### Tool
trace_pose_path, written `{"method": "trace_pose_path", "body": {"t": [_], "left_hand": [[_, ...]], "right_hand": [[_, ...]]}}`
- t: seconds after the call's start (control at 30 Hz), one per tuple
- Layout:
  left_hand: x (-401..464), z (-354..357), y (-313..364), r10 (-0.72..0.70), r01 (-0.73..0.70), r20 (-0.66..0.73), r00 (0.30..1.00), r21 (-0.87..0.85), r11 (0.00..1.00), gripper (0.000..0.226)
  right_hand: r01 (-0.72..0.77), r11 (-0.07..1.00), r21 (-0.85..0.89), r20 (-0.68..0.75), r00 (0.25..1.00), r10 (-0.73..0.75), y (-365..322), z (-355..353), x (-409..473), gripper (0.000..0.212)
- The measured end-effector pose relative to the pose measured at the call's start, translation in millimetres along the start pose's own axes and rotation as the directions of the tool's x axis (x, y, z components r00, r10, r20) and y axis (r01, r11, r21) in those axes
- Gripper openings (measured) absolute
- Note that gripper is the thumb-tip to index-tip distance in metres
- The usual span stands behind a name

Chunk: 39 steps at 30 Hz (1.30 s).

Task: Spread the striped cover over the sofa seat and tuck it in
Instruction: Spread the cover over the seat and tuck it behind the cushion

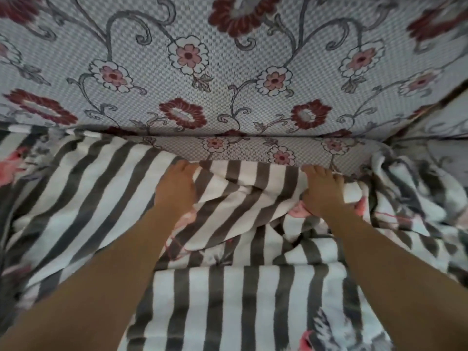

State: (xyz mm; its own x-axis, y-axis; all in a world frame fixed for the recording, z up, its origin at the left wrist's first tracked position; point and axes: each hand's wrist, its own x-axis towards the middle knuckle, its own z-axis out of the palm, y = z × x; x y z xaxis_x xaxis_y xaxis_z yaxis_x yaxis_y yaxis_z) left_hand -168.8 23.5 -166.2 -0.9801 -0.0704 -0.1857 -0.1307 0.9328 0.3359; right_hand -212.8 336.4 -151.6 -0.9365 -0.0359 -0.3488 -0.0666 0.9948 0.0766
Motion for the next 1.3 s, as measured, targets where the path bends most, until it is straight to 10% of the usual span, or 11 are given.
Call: {"method": "trace_pose_path", "body": {"t": [0.27,0.43,0.53,0.63,0.7,0.8,0.97,1.1,1.3], "left_hand": [[45,4,-30,-0.024,-0.076,0.276,0.961,0.347,0.935,0.063],[4,-27,-49,0.266,-0.281,0.09,0.96,0.262,0.923,0.038],[-38,-39,-80,0.378,-0.426,0.21,0.901,0.272,0.863,0.044],[-69,-45,-104,0.103,-0.293,0.519,0.848,0.299,0.908,0.037],[-80,-47,-114,-0.074,-0.169,0.612,0.787,0.33,0.929,0.039],[-82,-43,-117,-0.075,-0.059,0.444,0.893,0.279,0.958,0.038],[-57,-34,-87,0.169,-0.236,0.215,0.962,0.336,0.912,0.055],[-56,-37,-81,0.108,-0.254,0.332,0.937,0.435,0.864,0.027],[-71,-79,-109,0.298,-0.326,0.151,0.942,0.224,0.918,0.013]], "right_hand": [[0.194,0.977,0.083,0.047,0.979,-0.199,-71,40,28,0.058],[0.39,0.901,0.189,-0.204,0.913,-0.353,-71,24,9,0.021],[0.59,0.792,0.157,-0.01,0.803,-0.597,-73,14,-17,0.027],[0.636,0.755,0.162,0.299,0.697,-0.652,-84,16,-41,0.026],[0.454,0.808,0.376,0.323,0.753,-0.573,-88,17,-46,0.029],[0.262,0.846,0.464,0.342,0.828,-0.444,-94,12,-43,0.03],[0.595,0.766,0.241,0.508,0.595,-0.622,-120,4,-48,0.026],[0.285,0.839,0.464,0.751,0.376,-0.543,-135,-3,-62,0.026],[-0.351,0.831,0.432,0.883,0.354,-0.309,-118,-20,-52,0.062]]}}
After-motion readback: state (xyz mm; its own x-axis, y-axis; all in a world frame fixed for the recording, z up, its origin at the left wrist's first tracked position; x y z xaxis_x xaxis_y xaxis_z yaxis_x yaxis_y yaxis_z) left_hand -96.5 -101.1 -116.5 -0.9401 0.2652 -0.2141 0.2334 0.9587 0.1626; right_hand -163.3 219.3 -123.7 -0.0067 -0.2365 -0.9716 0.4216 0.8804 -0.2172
